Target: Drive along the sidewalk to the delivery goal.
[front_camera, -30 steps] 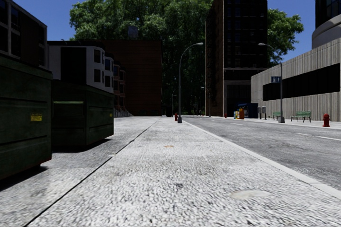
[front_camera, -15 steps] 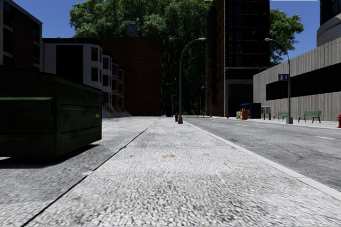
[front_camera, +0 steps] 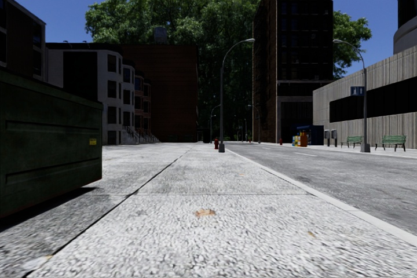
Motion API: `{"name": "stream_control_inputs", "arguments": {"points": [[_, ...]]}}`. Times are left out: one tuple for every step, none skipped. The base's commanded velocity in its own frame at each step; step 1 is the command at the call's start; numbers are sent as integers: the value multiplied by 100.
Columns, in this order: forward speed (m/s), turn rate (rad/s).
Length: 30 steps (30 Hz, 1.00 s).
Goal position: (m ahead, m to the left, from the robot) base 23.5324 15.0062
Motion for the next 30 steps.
{"name": "stream_control_inputs", "arguments": {"points": [[200,0],[200,0],[200,0],[200,0],[200,0],[200,0],[200,0],[200,0],[200,0],[200,0],[200,0],[200,0],[200,0],[200,0],[200,0],[200,0],[200,0],[200,0],[200,0],[200,0],[200,0],[200,0],[200,0],[200,0],[200,0],[200,0],[200,0],[200,0],[200,0],[200,0]]}}
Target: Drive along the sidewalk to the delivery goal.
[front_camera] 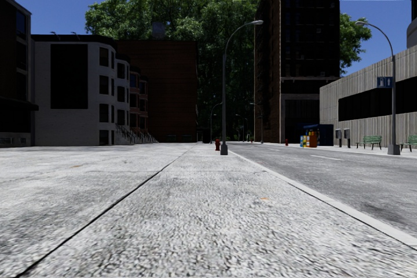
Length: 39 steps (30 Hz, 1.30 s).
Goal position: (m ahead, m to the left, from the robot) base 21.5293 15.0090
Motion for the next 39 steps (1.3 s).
{"name": "stream_control_inputs", "arguments": {"points": [[200,0],[200,0],[200,0],[200,0],[200,0],[200,0],[200,0],[200,0],[200,0],[200,3],[200,7],[200,22],[200,22],[200,33],[200,42],[200,50],[200,52],[200,52],[200,52],[200,52],[200,52],[200,52],[200,52],[200,52],[200,52],[200,52],[200,53],[200,53],[200,53],[200,52],[200,52],[200,52],[200,52],[200,52],[200,52],[200,52],[200,52],[200,52],[200,52]]}}
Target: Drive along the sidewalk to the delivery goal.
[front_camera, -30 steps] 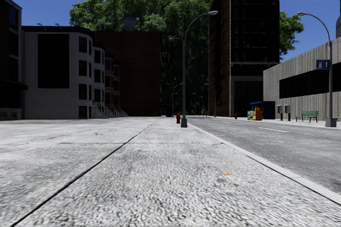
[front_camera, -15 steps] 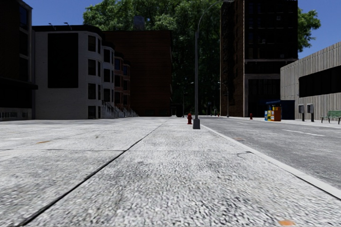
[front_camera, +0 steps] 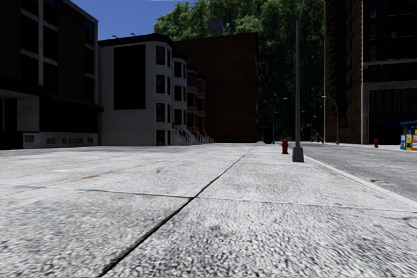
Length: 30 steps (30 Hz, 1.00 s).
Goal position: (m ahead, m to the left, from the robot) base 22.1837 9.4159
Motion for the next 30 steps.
{"name": "stream_control_inputs", "arguments": {"points": [[200,52],[200,52],[200,52],[200,52],[200,52],[200,52],[200,52],[200,52],[200,52],[200,52],[200,52],[200,52],[200,52],[200,52],[200,52],[200,52],[200,52],[200,52],[200,52],[200,52],[200,52],[200,52],[200,52],[200,52],[200,52],[200,52],[200,51],[200,50],[200,49],[200,49]]}}
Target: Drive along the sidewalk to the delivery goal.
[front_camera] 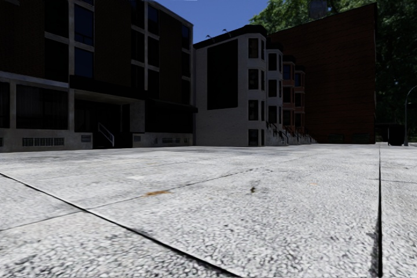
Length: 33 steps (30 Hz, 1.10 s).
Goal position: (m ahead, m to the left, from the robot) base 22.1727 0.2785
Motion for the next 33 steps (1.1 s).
{"name": "stream_control_inputs", "arguments": {"points": [[200,47],[200,0],[200,0],[200,0],[200,0],[200,0],[200,0],[200,0],[200,0],[200,0],[200,0],[200,0],[200,0],[200,0],[200,0],[200,0],[200,0],[200,0],[200,0],[200,0],[200,0],[200,0],[200,0],[200,0],[200,0],[200,0],[200,0],[200,0],[200,0],[200,0],[200,0],[200,0],[200,0]]}}
